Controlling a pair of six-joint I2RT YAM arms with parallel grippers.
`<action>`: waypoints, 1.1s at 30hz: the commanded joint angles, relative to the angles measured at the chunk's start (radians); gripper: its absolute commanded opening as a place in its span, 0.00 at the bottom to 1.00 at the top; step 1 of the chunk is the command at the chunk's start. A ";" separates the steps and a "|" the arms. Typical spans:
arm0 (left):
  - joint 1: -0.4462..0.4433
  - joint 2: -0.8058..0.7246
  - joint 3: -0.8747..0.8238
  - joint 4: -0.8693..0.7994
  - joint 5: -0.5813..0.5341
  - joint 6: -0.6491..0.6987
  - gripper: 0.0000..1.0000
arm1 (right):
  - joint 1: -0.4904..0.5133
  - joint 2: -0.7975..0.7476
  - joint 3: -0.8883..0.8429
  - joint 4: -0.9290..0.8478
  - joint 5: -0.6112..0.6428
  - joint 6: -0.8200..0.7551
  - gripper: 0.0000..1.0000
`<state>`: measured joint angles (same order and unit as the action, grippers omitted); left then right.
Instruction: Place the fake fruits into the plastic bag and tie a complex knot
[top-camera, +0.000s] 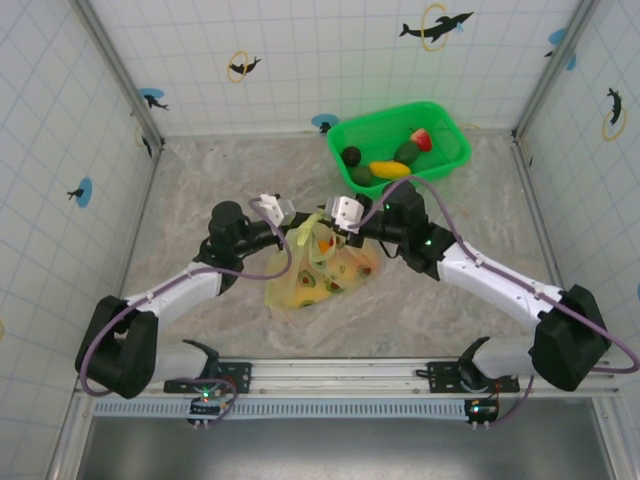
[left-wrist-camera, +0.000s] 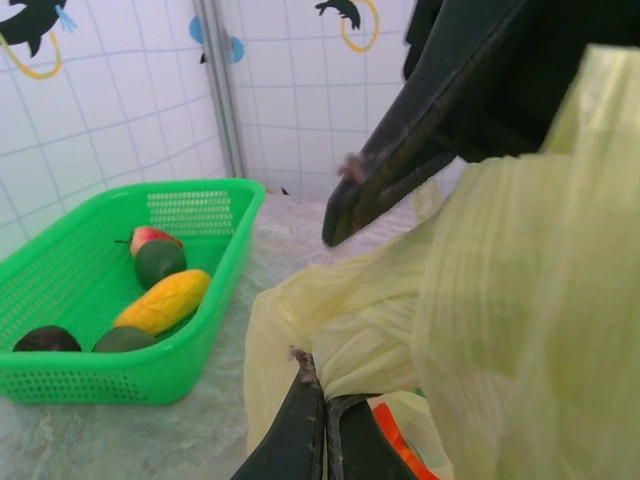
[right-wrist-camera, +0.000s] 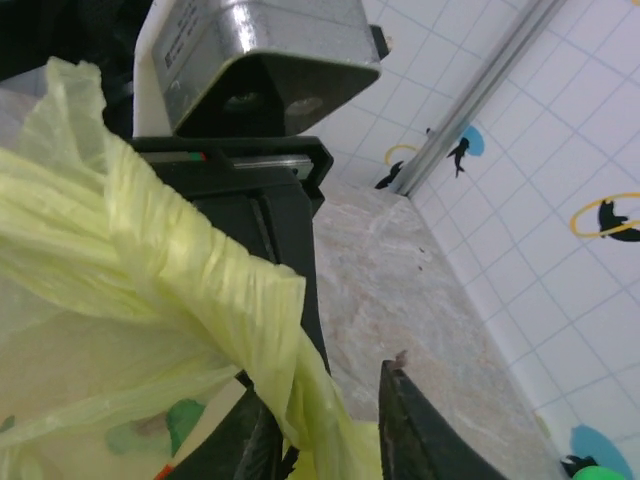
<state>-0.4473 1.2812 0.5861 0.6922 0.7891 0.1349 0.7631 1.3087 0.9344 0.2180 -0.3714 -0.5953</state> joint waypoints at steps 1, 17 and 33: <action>-0.005 -0.038 -0.045 0.056 -0.058 -0.059 0.00 | 0.023 -0.097 -0.061 0.075 0.105 0.043 0.37; -0.007 -0.091 -0.139 0.161 -0.180 -0.139 0.00 | 0.359 -0.253 -0.370 0.527 0.495 0.773 0.56; -0.025 -0.103 -0.147 0.164 -0.200 -0.126 0.00 | 0.464 -0.069 -0.259 0.572 0.677 0.866 0.64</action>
<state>-0.4648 1.2037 0.4519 0.8322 0.5972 -0.0006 1.2232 1.2175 0.6167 0.7357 0.2722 0.2554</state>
